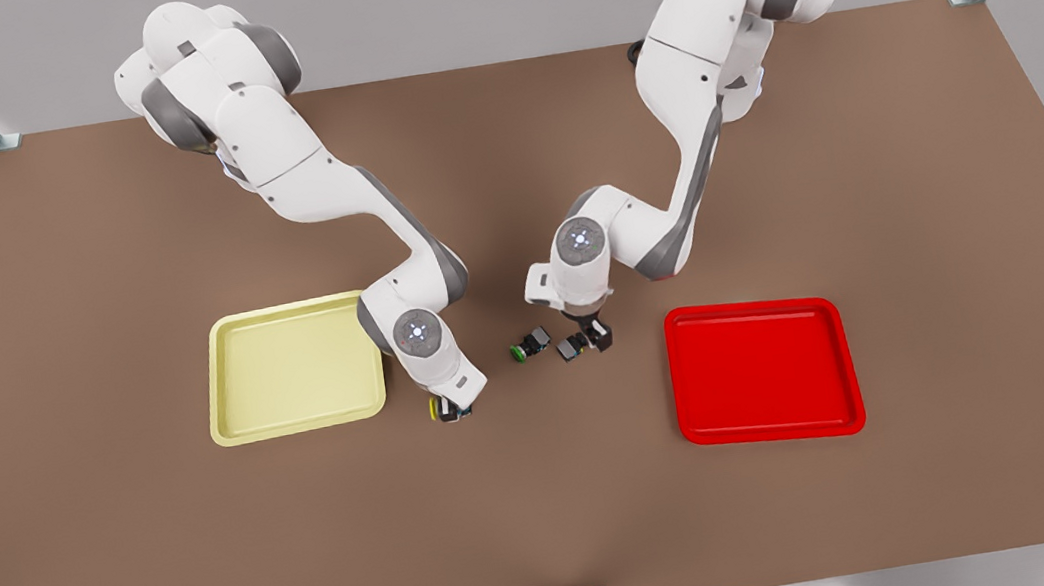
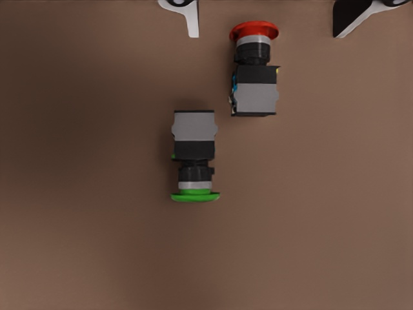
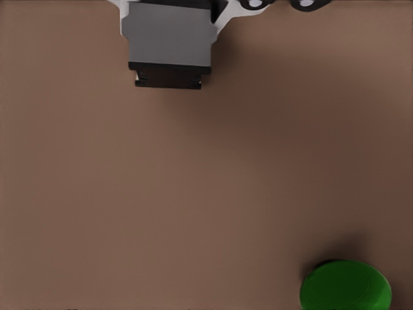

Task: Place the switches on the corresponding trays according to their colors

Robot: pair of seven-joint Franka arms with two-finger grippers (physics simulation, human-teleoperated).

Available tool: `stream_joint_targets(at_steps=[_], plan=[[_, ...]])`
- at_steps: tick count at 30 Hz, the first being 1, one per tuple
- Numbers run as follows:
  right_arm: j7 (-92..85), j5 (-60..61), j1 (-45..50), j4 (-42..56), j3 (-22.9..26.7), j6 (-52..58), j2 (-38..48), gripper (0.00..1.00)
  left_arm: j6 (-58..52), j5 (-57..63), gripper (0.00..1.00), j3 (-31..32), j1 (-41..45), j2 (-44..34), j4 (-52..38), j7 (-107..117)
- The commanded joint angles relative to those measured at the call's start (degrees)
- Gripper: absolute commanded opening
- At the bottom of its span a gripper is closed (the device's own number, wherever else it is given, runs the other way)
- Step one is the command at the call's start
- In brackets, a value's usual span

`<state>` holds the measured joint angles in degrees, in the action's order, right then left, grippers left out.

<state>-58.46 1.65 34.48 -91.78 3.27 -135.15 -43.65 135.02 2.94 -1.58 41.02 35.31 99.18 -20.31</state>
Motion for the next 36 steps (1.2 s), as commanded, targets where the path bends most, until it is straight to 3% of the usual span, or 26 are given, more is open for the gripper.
stream_joint_targets(at_steps=[1,5,7,11,14,15,16,24,29,36], plan=[[26.99,-8.42,-0.11,-0.33,0.15,-4.51,0.23,0.54,-0.02,0.23,0.99,0.0,-0.15,0.02,0.13,-0.26],[26.64,-8.51,-3.27,-1.91,0.15,-1.52,3.66,0.54,0.77,0.67,0.99,-0.97,0.37,1.43,0.14,-2.98],[25.41,-8.51,-5.82,-2.09,0.15,4.9,5.33,0.54,0.86,0.4,0.99,-1.06,1.43,2.13,-0.3,-2.37],[25.59,-8.6,-10.92,-10.25,0.86,12.11,11.92,0.54,0.33,0.4,1.0,-1.58,2.31,3.36,-3.38,-2.02],[25.59,-8.77,-11.1,-23.26,4.37,7.27,16.58,0.54,0.07,0.4,1.0,-1.67,2.83,4.59,-4.87,-0.7],[25.5,-9.21,-12.85,-25.55,4.29,6.83,17.63,0.63,0.33,0.4,1.0,-1.67,2.83,5.29,-5.14,0.88],[25.5,-9.21,-13.12,-25.47,4.37,6.13,17.11,1.0,0.33,0.4,1.0,-1.67,2.92,5.65,-5.58,0.97],[23.65,-14.48,-10.84,-23.44,5.6,0.86,13.5,1.0,0.6,0.4,0.99,-2.55,2.31,5.56,-5.49,-0.96],[24.36,-10.88,-11.36,-24.15,5.52,1.03,14.47,1.0,0.07,0.4,0.99,-2.9,2.57,7.14,-8.65,-0.61],[21.63,-10.53,-12.5,-35.75,5.34,-15.67,17.19,1.0,0.6,0.31,0.99,-2.9,2.66,8.81,-8.92,-0.43]])
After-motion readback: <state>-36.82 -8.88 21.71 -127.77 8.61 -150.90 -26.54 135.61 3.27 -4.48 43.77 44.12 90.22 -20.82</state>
